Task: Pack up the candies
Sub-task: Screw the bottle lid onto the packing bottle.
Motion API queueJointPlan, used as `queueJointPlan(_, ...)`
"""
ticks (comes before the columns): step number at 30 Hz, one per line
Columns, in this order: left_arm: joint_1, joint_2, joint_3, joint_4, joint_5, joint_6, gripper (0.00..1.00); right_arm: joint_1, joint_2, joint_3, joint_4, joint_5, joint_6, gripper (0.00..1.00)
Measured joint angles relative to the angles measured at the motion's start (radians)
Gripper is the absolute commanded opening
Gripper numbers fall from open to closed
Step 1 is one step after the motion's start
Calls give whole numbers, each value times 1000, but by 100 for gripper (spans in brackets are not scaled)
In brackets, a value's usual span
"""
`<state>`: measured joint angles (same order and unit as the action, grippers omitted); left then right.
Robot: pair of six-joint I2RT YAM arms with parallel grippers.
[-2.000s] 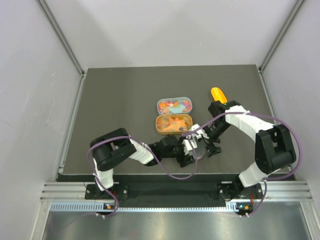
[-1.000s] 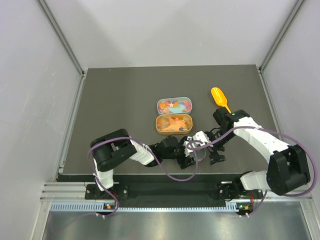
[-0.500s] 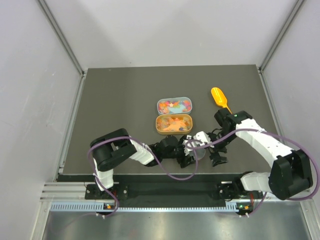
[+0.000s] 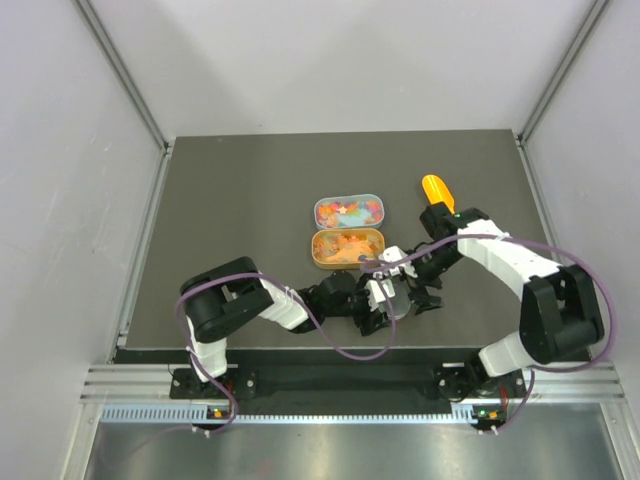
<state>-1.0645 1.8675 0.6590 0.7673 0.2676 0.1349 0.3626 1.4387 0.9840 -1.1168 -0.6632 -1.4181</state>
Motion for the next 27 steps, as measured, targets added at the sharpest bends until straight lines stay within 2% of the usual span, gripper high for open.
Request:
queueJointPlan(8,3,0,-1,1,0,0,34,10,79,26,54,-33,-18,100)
queueJointPlan(27,3,0,-1,1,0,1,34,94,83,20,74,-108,-37,100)
